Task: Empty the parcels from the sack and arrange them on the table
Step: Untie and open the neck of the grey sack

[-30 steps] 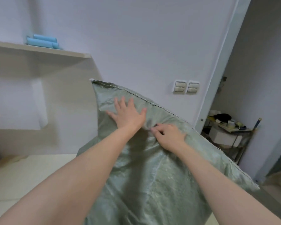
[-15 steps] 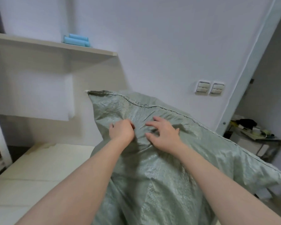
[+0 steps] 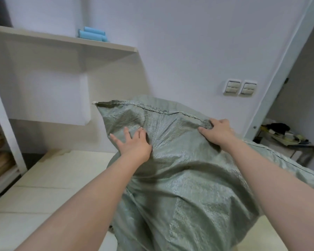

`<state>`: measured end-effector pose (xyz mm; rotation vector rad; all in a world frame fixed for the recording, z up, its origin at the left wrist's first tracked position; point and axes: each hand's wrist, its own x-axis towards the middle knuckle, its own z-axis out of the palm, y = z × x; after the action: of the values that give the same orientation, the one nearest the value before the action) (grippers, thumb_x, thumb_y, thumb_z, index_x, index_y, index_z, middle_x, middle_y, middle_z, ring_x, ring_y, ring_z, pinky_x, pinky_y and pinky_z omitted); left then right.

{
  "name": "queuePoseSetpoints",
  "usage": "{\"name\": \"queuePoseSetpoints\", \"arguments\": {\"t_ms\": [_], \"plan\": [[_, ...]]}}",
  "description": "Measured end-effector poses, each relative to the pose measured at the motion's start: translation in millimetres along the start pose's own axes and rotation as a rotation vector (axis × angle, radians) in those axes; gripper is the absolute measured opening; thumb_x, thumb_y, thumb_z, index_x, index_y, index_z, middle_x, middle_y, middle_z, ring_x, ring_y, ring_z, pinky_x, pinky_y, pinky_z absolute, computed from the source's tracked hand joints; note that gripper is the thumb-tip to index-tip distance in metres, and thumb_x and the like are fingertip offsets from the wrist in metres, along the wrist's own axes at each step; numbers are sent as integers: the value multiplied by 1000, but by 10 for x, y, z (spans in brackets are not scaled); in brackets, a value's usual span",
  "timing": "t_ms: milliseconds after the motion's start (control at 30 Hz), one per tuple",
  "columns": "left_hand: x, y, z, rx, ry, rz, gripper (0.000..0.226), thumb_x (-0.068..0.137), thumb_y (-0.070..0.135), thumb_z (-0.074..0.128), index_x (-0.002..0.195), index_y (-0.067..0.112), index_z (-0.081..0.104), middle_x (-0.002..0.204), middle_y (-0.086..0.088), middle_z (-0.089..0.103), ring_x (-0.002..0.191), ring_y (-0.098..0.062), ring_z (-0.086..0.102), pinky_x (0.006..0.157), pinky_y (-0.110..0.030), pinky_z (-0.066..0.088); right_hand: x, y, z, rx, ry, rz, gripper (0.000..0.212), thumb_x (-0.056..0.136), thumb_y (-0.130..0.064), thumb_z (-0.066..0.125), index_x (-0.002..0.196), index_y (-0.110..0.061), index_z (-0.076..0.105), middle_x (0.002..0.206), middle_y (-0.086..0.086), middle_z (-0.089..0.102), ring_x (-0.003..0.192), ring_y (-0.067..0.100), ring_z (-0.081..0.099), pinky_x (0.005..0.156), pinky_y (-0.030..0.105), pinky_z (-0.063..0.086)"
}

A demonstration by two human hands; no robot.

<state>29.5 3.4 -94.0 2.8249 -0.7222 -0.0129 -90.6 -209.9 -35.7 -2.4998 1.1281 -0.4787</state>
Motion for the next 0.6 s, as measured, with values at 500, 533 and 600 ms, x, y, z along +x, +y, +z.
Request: {"name": "queuePoseSetpoints", "arguments": {"t_ms": [500, 533, 600], "plan": [[642, 411, -540, -280, 14, 170, 68, 72, 83, 50, 133, 54, 42, 160, 11, 10, 148, -29, -9, 97, -83, -4, 19, -24, -266, 253, -297, -107, 5, 91, -29, 64, 95, -25, 65, 88, 1, 58, 79, 18, 55, 54, 43, 54], [668, 397, -516, -290, 13, 164, 59, 73, 82, 51, 123, 52, 51, 157, 11, 19, 147, -29, -1, 97, -83, -3, 38, 3, -269, 248, -308, -121, 10, 92, -25, 64, 101, -26, 65, 90, 1, 58, 78, 16, 56, 54, 41, 54], [699, 370, -435, -297, 89, 154, 42, 75, 76, 55, 103, 45, 60, 146, 10, 36, 142, -28, 16, 98, -82, 0, 82, 29, -282, 222, -338, -148, 32, 93, -20, 62, 124, -25, 60, 96, 0, 57, 79, 13, 56, 58, 40, 57]]}}
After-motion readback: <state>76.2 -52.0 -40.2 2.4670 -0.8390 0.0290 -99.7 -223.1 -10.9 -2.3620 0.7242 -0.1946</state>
